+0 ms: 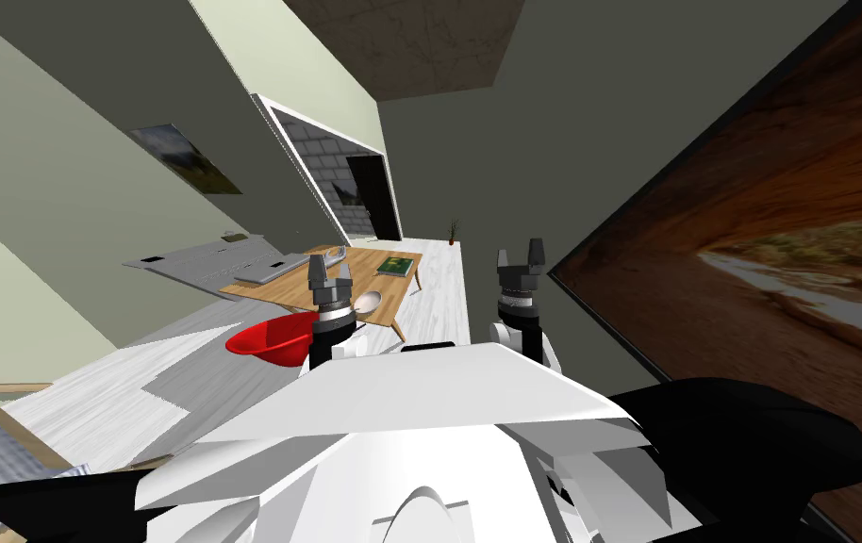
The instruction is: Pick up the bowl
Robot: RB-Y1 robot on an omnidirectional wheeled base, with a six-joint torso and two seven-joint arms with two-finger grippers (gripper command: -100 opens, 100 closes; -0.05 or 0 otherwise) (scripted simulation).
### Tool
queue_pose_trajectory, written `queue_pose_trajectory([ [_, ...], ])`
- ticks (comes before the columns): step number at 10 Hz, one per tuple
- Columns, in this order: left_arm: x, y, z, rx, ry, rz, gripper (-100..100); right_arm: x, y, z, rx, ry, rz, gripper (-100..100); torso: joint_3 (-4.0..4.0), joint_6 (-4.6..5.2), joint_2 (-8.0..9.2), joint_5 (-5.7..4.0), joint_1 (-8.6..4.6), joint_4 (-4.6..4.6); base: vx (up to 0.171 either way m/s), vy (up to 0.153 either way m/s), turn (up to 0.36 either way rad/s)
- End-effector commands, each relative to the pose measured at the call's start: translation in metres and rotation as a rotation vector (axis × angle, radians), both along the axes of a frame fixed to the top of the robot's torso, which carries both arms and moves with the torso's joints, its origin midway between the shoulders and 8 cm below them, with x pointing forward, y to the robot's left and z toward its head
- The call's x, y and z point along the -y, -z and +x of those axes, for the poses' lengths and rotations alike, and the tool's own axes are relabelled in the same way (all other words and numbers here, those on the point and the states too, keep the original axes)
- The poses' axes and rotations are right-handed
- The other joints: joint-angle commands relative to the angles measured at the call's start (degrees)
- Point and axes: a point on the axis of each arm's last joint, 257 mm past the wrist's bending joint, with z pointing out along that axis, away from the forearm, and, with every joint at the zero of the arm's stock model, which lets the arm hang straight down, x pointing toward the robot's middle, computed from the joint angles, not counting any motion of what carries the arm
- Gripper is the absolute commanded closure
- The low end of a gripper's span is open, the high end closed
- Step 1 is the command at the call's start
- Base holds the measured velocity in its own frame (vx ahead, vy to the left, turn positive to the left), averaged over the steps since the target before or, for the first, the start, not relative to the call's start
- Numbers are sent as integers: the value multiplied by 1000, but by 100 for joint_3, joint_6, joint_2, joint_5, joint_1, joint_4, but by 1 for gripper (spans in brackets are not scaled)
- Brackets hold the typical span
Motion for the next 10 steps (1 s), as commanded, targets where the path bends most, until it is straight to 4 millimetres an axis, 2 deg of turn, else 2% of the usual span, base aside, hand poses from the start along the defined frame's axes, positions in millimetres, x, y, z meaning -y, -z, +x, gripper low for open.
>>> queue_pose_trajectory([
  [1,3,5,5,-21,22,19,-100,0,0,0,0,0,0,0,0,0,0,0,0,0,-12,10,-37],
  [7,6,45,44,-188,121,-13,-100,0,0,0,0,0,0,0,13,1,22,6,29,5,-53,55,-86],
  [10,5,58,55,-241,134,-39,-100,0,0,0,0,0,0,0,12,1,20,5,18,4,-48,40,-63],
])
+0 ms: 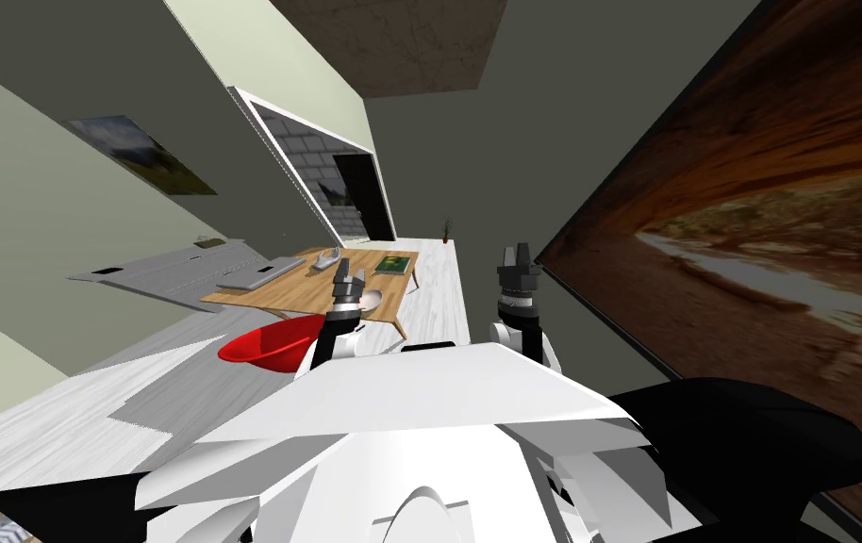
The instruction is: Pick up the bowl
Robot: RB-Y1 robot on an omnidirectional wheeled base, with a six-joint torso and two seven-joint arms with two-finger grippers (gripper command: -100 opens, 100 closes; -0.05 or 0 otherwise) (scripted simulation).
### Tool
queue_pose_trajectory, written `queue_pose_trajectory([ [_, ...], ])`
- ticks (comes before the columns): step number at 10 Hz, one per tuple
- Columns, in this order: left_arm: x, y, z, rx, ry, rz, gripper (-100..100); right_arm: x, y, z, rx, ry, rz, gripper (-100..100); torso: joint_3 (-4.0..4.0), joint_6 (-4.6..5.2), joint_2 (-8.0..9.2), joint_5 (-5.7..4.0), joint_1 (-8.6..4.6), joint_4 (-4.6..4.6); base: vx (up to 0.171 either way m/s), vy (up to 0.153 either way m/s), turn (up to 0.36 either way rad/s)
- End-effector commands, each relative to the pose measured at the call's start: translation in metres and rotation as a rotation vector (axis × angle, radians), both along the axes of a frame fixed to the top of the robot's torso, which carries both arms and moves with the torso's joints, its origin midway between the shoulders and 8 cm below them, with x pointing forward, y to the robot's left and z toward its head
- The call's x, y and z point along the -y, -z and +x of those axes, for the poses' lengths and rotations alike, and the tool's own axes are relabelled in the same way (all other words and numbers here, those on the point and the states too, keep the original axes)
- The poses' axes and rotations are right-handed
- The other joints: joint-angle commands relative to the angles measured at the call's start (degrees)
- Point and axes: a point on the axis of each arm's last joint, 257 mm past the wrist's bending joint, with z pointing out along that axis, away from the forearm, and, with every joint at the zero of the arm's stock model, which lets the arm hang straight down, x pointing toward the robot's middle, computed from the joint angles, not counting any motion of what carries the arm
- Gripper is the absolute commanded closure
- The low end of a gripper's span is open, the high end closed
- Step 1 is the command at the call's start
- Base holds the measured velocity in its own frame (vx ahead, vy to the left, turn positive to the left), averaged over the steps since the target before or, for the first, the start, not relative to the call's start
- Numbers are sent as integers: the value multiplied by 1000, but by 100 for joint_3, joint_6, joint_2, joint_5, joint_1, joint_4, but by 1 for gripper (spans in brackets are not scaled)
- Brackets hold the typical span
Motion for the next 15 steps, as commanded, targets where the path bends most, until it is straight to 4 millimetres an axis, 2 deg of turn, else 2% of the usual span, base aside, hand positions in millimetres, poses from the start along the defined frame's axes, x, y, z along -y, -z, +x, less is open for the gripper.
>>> queue_pose_trajectory([
  [1,0,11,10,-47,15,-29,-100,0,0,0,0,0,0,0,0,0,0,0,0,0,-44,38,-70],
  [6,-1,39,30,-156,36,-89,-100,0,0,0,0,0,0,0,0,2,2,1,6,0,-47,42,-71],
  [15,2,112,72,-418,83,-251,-100,0,0,0,0,0,0,0,-3,-1,-5,1,5,-1,-47,45,-76],
])
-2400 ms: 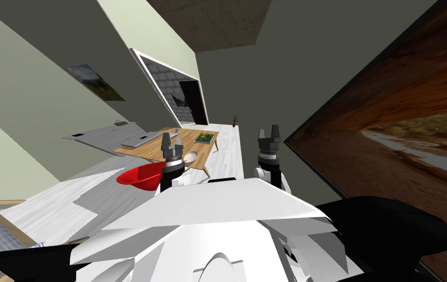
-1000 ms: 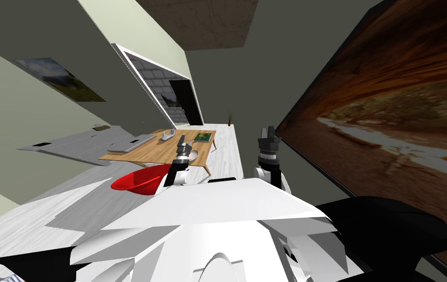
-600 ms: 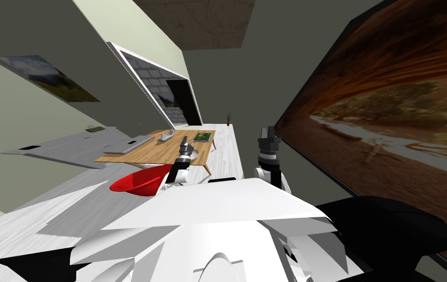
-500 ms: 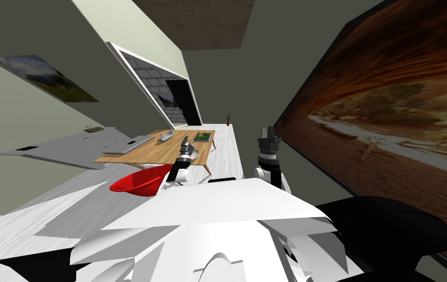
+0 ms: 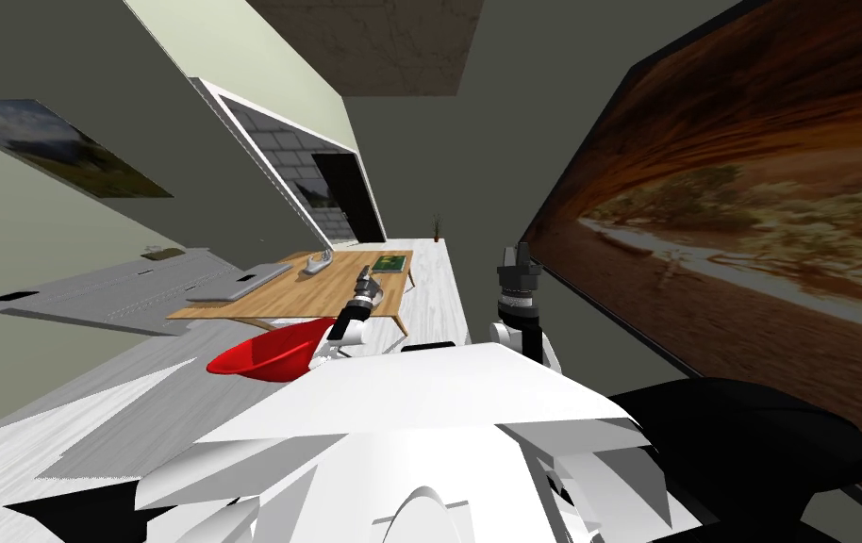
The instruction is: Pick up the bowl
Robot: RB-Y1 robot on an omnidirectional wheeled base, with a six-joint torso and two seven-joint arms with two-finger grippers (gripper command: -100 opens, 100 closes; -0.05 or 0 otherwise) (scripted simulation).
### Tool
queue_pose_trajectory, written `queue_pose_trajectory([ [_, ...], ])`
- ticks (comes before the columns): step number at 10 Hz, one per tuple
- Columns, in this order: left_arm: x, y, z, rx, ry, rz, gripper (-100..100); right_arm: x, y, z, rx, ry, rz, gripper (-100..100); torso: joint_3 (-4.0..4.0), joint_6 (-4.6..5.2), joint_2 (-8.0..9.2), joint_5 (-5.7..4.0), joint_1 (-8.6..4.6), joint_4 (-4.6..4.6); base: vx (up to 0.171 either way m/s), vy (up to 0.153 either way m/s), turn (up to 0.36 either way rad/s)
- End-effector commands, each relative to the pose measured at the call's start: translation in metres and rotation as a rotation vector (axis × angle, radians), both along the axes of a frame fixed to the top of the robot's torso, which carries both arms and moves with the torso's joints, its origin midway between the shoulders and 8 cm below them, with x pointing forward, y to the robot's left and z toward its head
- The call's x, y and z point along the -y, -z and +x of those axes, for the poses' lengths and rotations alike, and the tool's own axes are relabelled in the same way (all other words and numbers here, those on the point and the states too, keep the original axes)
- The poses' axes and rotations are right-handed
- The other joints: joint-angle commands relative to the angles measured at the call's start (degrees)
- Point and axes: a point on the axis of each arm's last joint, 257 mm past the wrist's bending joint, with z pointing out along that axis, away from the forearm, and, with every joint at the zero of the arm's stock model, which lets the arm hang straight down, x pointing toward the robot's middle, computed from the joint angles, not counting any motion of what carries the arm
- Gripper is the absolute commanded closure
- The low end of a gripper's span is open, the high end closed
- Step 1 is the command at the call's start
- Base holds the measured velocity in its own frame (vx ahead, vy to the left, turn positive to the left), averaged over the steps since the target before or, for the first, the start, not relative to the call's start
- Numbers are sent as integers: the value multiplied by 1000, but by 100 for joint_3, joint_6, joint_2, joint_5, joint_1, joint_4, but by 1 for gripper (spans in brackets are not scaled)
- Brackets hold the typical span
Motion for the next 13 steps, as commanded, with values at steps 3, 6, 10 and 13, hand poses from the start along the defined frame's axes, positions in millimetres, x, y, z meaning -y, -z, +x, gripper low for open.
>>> queue_pose_trajectory([
  [3,-2,29,9,-106,9,-46,-100,0,0,0,0,0,0,0,1,-1,2,0,3,1,-42,45,-56],
  [6,1,57,19,-207,20,-101,-100,0,0,0,0,0,0,0,0,-3,-2,-1,-3,0,-33,38,-63],
  [10,3,90,25,-328,24,-146,-100,0,0,0,0,0,0,0,-3,-3,-6,0,-2,-1,-24,39,-52],
  [13,4,113,25,-417,20,-164,-100,0,0,0,0,0,0,0,-6,-3,-11,0,0,-2,-11,38,-34],
])
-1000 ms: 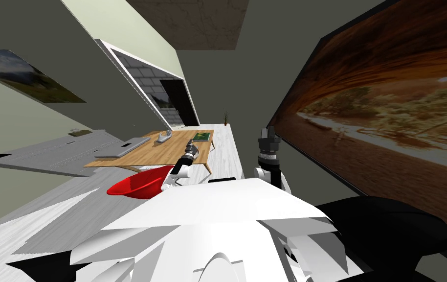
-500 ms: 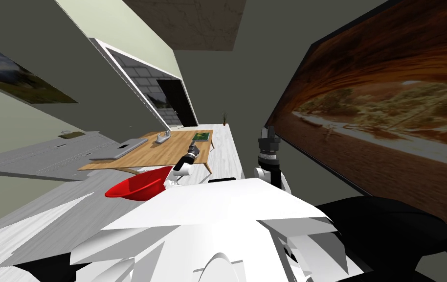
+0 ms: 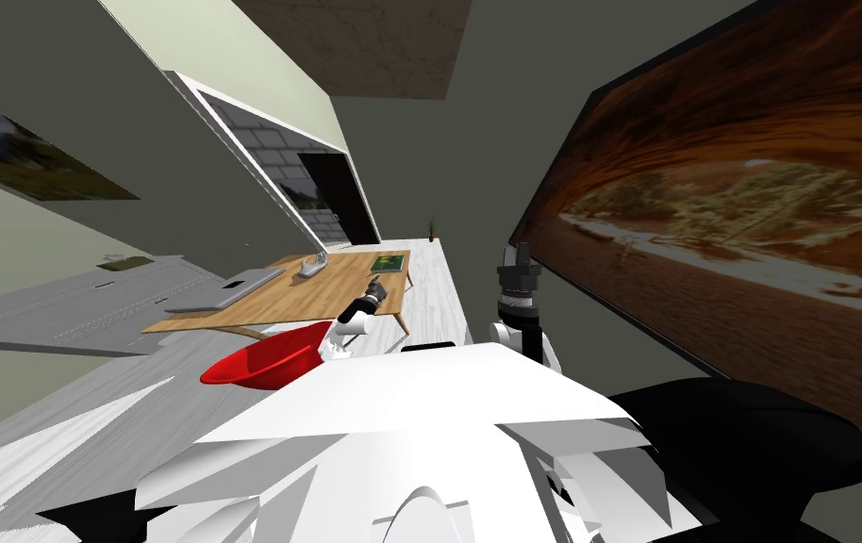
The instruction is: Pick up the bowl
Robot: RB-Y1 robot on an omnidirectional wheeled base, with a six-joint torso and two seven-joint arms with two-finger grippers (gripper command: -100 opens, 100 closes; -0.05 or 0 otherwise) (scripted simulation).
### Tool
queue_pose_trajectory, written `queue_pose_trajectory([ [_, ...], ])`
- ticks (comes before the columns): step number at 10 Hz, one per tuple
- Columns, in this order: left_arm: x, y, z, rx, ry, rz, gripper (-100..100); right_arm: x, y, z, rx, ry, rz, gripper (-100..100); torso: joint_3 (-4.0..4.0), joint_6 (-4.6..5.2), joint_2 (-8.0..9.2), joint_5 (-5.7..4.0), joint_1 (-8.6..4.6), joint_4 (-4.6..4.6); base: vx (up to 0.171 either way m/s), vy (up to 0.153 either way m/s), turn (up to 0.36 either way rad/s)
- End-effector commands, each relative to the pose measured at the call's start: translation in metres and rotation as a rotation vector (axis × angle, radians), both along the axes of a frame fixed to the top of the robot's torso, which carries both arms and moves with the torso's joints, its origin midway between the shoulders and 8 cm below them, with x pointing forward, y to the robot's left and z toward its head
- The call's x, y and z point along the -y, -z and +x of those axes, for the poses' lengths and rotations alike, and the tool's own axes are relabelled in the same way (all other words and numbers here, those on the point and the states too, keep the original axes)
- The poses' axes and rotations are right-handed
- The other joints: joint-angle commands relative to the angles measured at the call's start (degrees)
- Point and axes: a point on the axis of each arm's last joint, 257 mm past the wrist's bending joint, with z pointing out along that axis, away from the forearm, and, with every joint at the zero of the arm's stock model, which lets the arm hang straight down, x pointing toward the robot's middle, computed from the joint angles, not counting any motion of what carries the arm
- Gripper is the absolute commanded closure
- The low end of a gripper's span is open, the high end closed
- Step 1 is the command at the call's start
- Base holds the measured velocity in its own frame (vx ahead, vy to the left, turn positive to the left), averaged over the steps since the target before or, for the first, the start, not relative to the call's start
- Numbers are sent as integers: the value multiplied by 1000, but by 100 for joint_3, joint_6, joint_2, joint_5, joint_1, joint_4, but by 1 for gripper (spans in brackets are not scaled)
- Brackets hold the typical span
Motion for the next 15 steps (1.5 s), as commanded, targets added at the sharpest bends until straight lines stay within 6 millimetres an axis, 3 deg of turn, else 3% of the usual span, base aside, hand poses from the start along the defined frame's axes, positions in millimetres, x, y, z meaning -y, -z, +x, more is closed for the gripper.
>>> queue_pose_trajectory([
  [1,1,15,2,-57,0,-20,-100,0,0,0,0,0,0,0,0,0,0,0,0,0,-7,35,-35],
  [15,-2,119,-23,-494,-30,-88,-100,0,0,0,0,0,0,0,-8,-1,-14,-1,-5,-3,13,32,-10],
])
